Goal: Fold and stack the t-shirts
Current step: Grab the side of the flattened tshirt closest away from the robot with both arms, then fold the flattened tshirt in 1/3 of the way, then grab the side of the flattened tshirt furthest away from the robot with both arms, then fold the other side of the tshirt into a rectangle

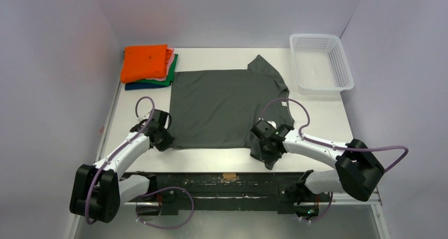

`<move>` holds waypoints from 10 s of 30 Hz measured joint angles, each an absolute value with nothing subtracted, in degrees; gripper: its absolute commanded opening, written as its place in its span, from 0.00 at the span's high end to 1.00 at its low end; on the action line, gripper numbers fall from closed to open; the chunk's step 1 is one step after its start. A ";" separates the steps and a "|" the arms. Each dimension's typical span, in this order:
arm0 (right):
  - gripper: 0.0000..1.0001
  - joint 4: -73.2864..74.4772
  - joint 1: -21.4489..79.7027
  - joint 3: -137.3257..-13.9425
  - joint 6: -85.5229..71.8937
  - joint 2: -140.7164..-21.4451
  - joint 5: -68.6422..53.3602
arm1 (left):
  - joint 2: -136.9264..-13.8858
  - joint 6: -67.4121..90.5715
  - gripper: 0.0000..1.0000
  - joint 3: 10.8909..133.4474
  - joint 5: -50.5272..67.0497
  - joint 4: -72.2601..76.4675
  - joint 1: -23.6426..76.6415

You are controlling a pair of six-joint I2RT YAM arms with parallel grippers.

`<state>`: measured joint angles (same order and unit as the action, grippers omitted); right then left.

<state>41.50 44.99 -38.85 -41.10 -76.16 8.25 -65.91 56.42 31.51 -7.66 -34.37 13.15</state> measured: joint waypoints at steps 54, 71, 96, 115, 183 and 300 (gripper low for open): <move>0.59 37.06 20.95 -86.13 -12.67 -109.45 14.02 | -93.67 52.82 0.42 62.92 -5.63 -35.75 6.26; 0.10 28.84 19.40 -73.25 -19.57 -93.54 5.76 | -87.26 48.18 0.00 65.39 -0.10 -34.79 10.13; 0.09 23.18 21.04 -90.41 -19.03 -116.84 7.01 | -98.13 45.84 0.00 62.39 4.10 -32.21 10.83; 0.09 14.87 26.87 -60.88 -26.41 -101.32 3.51 | -99.24 47.24 0.00 60.86 7.25 -25.71 13.63; 0.06 21.45 23.18 -55.68 -35.27 -81.71 9.23 | -111.28 44.10 0.36 80.90 -4.89 -34.41 8.88; 0.40 47.68 19.86 -40.14 -40.12 -56.60 18.00 | -66.59 41.74 0.29 39.53 1.45 -35.64 15.79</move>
